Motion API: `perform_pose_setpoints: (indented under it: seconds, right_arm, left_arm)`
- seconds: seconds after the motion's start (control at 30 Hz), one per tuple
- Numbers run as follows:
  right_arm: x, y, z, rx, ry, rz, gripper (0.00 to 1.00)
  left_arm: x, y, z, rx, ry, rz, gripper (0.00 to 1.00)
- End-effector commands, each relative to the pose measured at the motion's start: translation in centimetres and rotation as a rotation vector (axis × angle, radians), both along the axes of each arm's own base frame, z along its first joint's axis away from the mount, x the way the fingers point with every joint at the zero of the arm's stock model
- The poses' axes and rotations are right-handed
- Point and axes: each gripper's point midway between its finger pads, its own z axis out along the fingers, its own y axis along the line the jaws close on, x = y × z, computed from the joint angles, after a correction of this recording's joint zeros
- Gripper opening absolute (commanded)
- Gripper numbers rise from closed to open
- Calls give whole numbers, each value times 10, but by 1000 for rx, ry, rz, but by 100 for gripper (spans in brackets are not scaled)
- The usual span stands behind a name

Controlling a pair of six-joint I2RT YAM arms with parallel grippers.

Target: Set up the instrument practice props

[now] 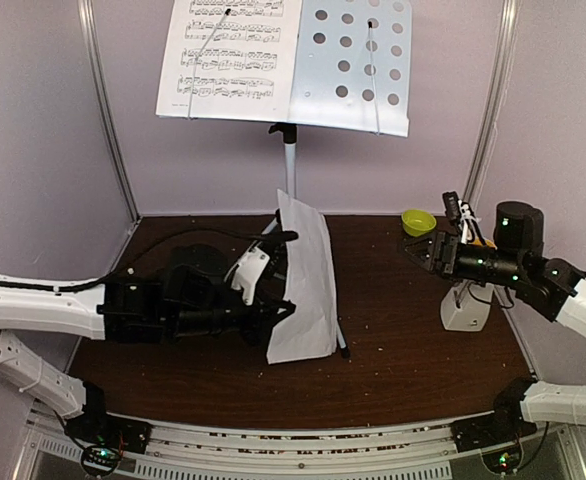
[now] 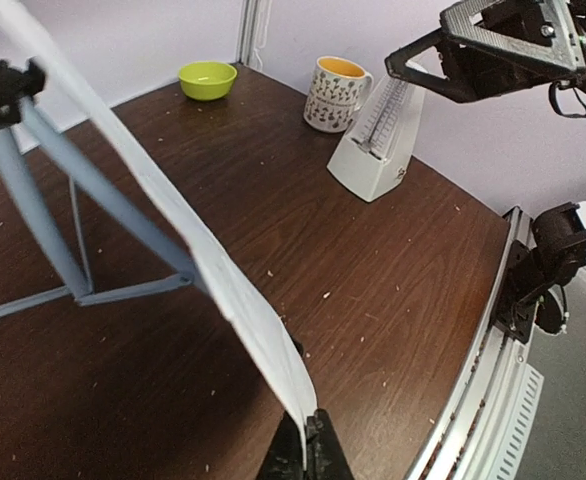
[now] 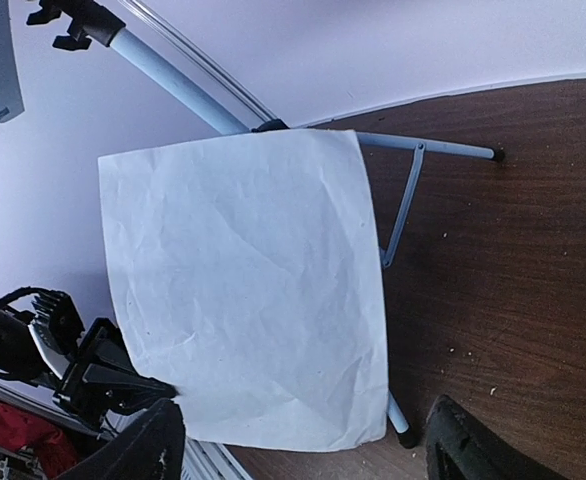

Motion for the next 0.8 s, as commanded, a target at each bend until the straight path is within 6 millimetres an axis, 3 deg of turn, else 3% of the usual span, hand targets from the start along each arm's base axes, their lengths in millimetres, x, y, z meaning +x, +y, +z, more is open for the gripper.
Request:
perform_pose_setpoints:
  seconds: [0.0,0.1,0.2,0.4,0.57,0.77]
  right_arm:
    - [-11,1,-10,26,35,17,84]
    - [-16,-1,-33,25,92,11,84]
    - [-23,3,-46,66,125,42,86]
    - [-21,9,-25,95,102,19,88]
    - [-15,10,-28,18,146,-50,95]
    - [-20,18,-22,-32,163,-65,99]
  left_arm:
    - [10,-61,31,-80,-90,-91,0]
    - [11,-88,27,-57,-90,-148,0]
    - [13,-96,24,-53,-100,-157,0]
    - [14,-98,25,-10,-136,-176,0]
    - [15,-119,9,62,-129,-232,0]
    - [15,-137,9,84,-138,-278,0]
